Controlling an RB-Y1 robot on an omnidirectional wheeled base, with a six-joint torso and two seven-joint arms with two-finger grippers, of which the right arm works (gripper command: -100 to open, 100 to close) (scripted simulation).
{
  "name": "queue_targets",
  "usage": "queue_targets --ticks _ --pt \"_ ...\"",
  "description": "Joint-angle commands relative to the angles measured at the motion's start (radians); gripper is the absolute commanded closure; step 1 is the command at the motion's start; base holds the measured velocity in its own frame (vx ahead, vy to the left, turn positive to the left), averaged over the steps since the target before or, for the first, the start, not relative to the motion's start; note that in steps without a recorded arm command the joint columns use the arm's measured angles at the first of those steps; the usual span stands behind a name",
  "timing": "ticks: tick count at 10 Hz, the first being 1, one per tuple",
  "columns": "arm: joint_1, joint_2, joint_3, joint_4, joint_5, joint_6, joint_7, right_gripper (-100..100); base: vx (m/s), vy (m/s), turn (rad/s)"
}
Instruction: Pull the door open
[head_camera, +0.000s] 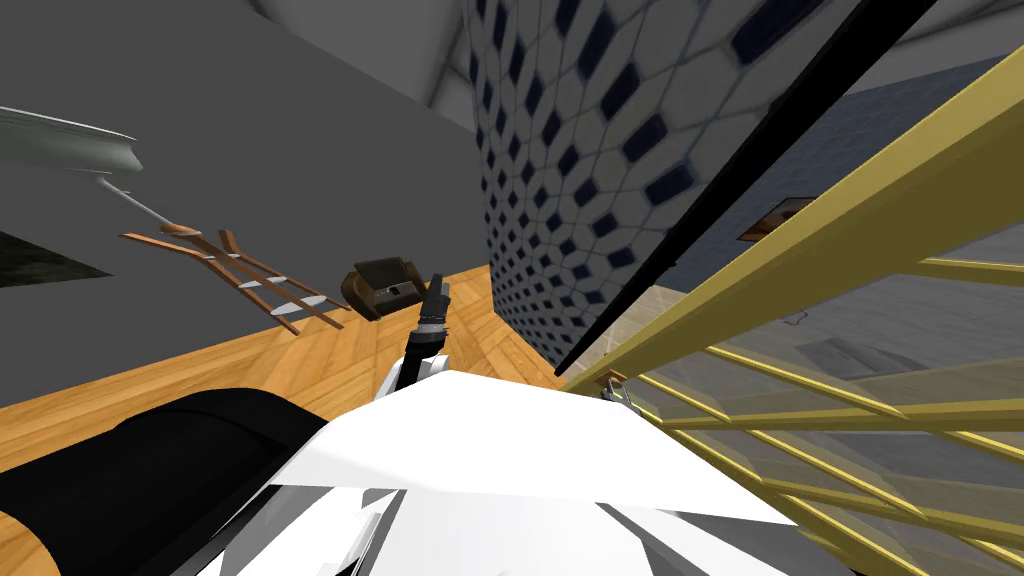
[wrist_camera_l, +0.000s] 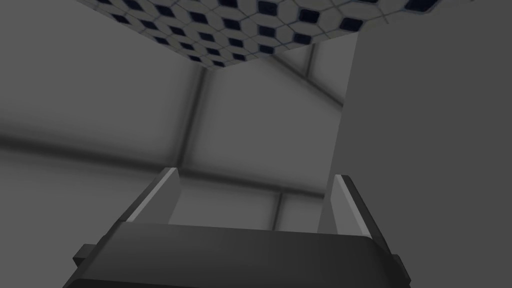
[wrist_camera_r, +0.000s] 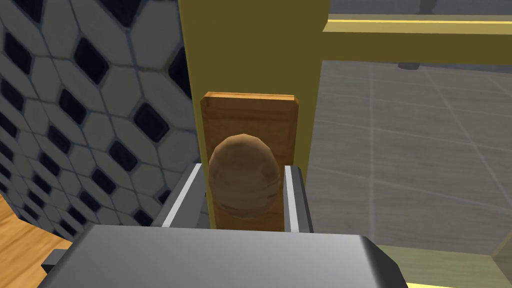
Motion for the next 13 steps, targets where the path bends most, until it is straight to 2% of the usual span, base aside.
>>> queue_targets --ticks 1,3,4,10,11,12,13 --pt "0.019 -0.012 0.029 -0.022 0.018 -0.011 -0.003 100 -0.252 -0.015 0.059" --pt "0.025 -0.021 0.053 -0.029 0.035 -0.023 -0.011 100 -0.236 0.0 0.047" --pt "0.015 -0.017 0.043 -0.022 0.029 -0.015 -0.007 100 -0.116 0.003 0.016" --pt "0.03 -0.05 0.105 0.002 0.088 -0.07 -0.069 100 -0.22 -0.013 0.114" --pt "0.031 -0.054 0.111 0.004 0.093 -0.075 -0.075 100 -0.251 -0.017 0.097" --pt "0.032 -0.054 0.104 -0.004 0.087 -0.066 -0.065 100 -0.106 -0.001 0.018" --pt "0.031 -0.059 0.121 0.01 0.096 -0.078 -0.081 100 -0.16 -0.032 0.15"
